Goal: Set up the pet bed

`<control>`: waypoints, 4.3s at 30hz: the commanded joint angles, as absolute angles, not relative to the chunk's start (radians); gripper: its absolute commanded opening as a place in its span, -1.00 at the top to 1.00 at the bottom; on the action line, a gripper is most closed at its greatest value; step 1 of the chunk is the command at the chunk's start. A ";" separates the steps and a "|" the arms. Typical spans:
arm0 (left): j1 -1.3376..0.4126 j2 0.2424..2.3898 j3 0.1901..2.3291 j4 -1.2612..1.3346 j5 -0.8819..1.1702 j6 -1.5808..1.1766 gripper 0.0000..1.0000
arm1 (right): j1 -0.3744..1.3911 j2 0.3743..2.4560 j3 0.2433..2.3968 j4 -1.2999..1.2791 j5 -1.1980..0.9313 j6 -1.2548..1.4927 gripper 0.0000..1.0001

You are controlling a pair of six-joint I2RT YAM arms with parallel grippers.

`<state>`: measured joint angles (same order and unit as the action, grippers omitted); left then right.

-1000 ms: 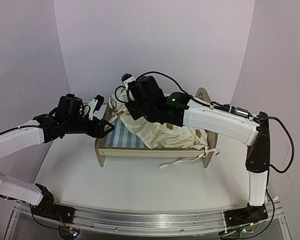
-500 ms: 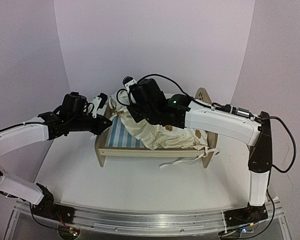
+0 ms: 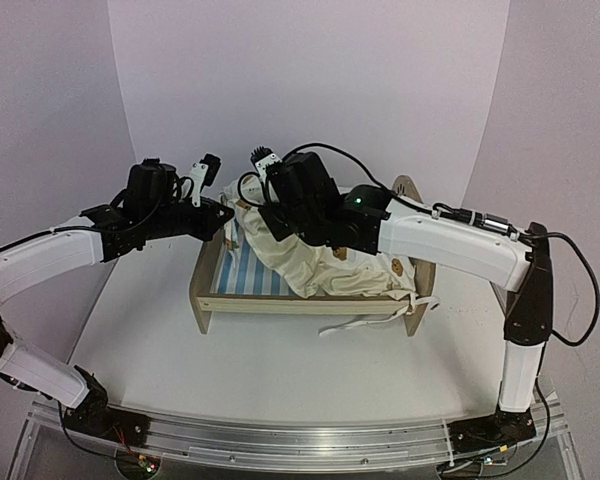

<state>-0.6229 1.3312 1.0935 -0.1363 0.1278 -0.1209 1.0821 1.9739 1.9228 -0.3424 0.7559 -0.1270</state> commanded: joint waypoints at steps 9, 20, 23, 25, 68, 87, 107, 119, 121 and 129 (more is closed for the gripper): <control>-0.626 1.273 0.990 -0.122 -0.017 -0.186 0.99 | 1.072 1.936 1.863 -0.297 0.734 -0.073 1.00; -0.626 1.149 0.925 -0.215 -0.050 -0.229 0.93 | 1.074 1.999 1.893 -0.317 0.635 -0.008 1.00; -0.626 1.123 0.939 -0.243 -0.067 -0.230 0.96 | 1.074 2.016 1.921 -0.330 0.604 0.025 1.00; -0.626 1.116 0.952 -0.266 -0.071 -0.238 0.94 | 1.074 2.025 1.937 -0.337 0.587 0.036 1.00; -0.674 1.202 0.858 -0.260 0.060 -0.237 0.17 | 1.074 2.069 1.980 -0.366 0.647 0.036 1.00; -0.679 1.310 0.882 -0.208 -0.038 -0.172 0.45 | 1.074 2.056 1.961 -0.368 0.615 0.046 1.00; -0.678 1.250 0.990 -0.404 -0.020 -0.265 1.00 | 1.074 2.068 1.955 -0.368 0.608 0.067 1.00; -0.679 1.107 1.024 -0.582 0.141 -0.371 0.99 | 1.074 2.082 1.949 -0.370 0.518 0.095 1.00; -0.680 1.077 1.027 -0.606 0.173 -0.392 0.97 | 1.075 2.080 1.943 -0.369 0.483 0.091 1.00; -0.680 0.989 0.966 -0.676 0.265 -0.498 0.93 | 1.086 2.109 1.950 -0.367 0.434 0.080 1.00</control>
<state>-0.6754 1.0368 0.9855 -0.6303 0.1897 -0.4232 1.0828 2.0681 1.9366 -0.3798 0.4630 0.0792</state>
